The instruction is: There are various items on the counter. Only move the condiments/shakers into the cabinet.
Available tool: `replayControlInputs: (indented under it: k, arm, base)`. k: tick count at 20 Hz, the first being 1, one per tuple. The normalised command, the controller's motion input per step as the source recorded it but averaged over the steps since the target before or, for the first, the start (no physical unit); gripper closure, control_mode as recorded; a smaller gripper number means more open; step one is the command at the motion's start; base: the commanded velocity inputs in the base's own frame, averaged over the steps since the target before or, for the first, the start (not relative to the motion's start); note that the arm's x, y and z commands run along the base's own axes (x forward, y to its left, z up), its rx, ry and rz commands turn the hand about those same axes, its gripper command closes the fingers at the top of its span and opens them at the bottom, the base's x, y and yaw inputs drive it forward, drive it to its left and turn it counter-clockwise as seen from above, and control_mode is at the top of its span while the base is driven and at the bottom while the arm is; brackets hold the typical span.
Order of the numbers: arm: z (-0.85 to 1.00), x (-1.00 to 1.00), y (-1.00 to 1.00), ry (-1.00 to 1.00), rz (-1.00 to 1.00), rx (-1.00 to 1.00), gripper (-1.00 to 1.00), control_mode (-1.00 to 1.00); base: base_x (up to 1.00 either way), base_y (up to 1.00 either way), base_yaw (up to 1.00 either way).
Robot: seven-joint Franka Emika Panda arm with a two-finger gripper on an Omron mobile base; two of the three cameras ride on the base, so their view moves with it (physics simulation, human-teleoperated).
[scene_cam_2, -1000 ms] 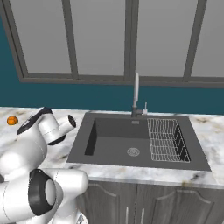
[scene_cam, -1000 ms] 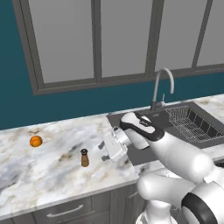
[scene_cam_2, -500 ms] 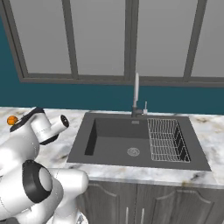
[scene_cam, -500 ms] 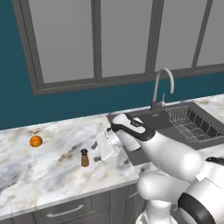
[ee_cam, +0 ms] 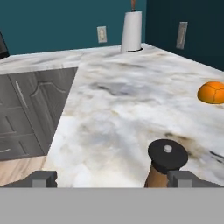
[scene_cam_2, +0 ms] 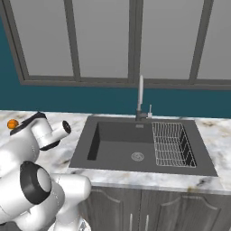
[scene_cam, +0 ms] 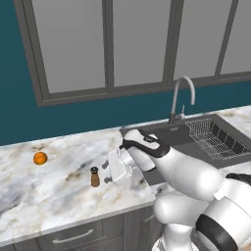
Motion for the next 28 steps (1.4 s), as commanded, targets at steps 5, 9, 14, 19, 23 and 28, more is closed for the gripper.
replayControlInputs:
  k: [5, 9, 14, 19, 23, 28]
  arm:
    - [-0.11, 0.33, 0.0, 0.02, 0.0, 0.0, -1.0, -1.0]
    - [-0.23, 0.3, 0.0, 0.08, 0.0, 0.0, -1.0, -1.0]
    - [-0.25, 0.22, 0.04, 0.09, 0.0, 0.0, -1.0, -1.0]
    - [-0.13, 0.25, 0.2, 0.06, 0.0, 0.0, -1.0, -1.0]
    - [-0.06, 0.06, 0.29, 0.02, 0.01, 0.0, -1.0, -1.0]
    - [-0.07, 0.01, 0.14, 0.05, 0.01, 0.0, -1.0, -1.0]
  base:
    - [0.0, 0.0, 0.0]
    - [0.0, 0.0, 0.0]
    - [0.0, 0.0, 0.0]
    - [0.0, 0.0, 0.0]
    - [0.0, 0.0, 0.0]
    - [0.0, 0.0, 0.0]
